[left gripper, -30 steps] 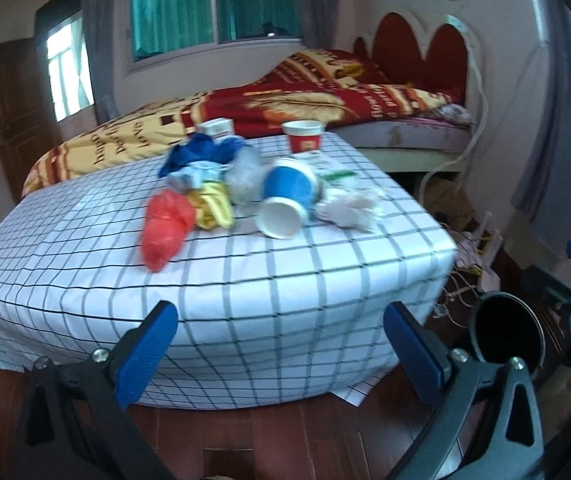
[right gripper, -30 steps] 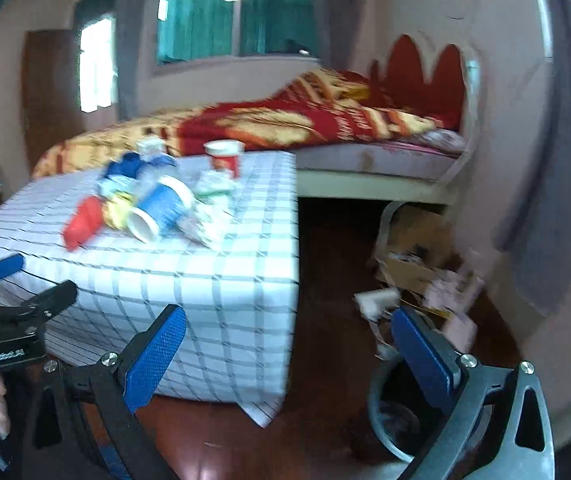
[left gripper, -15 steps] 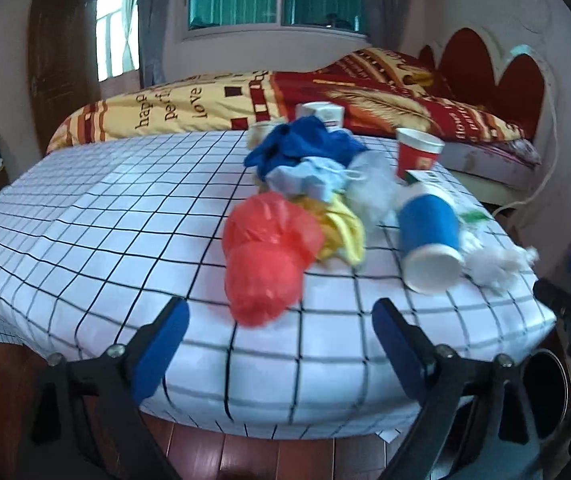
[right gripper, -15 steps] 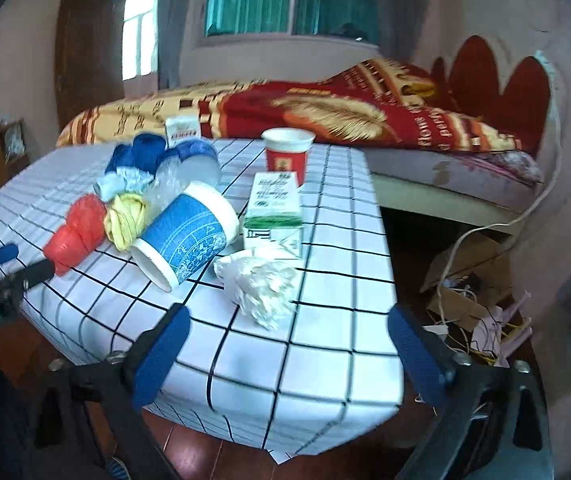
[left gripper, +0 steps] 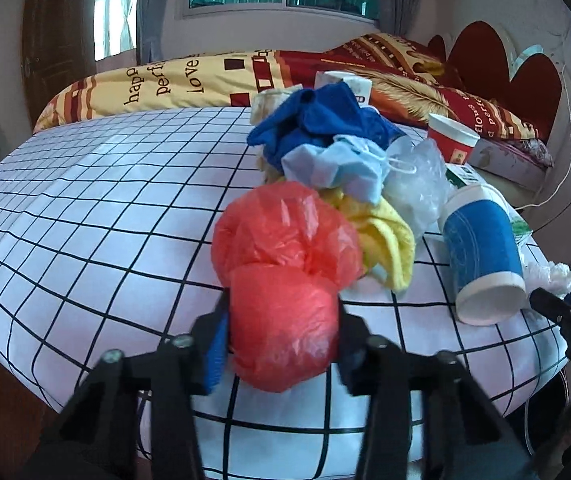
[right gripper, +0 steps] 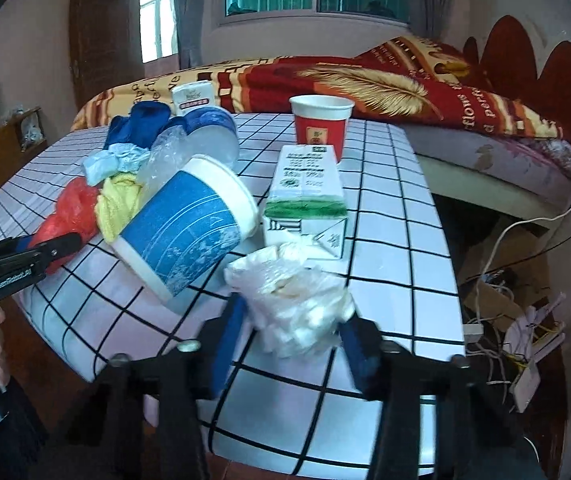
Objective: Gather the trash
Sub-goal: 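Grasp the red plastic bag with the left tool while the right tool grasps the crumpled tissue, then carry the red bag and tissue over the black bin and release both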
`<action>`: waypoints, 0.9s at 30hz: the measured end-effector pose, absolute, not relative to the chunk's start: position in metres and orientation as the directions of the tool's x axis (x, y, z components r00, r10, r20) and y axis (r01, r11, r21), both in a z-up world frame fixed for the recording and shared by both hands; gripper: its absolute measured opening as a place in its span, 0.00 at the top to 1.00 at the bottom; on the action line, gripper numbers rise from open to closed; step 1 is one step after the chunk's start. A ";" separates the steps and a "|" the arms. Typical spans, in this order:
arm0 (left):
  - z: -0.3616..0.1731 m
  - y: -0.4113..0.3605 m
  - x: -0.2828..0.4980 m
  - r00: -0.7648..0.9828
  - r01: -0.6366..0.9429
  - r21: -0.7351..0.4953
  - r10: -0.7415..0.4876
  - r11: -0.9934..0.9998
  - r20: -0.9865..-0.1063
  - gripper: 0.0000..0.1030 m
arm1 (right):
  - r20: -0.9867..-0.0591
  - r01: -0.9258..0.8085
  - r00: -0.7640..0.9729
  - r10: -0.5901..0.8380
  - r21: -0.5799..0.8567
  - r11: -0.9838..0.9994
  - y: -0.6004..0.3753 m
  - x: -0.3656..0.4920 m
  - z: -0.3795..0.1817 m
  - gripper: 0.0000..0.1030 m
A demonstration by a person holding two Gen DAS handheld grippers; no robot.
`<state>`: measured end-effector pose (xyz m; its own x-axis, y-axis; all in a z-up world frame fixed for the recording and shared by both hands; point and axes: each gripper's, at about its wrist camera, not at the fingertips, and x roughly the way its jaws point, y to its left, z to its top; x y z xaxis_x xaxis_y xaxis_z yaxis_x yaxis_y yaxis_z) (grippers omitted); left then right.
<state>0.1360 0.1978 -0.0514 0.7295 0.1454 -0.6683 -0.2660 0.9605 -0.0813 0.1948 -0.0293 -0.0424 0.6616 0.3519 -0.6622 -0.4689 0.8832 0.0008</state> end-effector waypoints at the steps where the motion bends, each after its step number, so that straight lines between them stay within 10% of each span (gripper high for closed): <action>1: -0.051 0.199 0.136 0.734 -0.262 -0.089 0.139 0.961 -0.665 0.63 | -0.662 -0.472 0.661 0.354 0.001 0.882 -0.029 0.194 -0.042 0.59; 27: 0.008 0.053 0.088 0.821 0.137 -0.087 -0.162 0.987 -0.547 0.69 | -0.538 -0.231 0.820 0.196 0.001 0.973 -0.176 0.090 0.002 0.69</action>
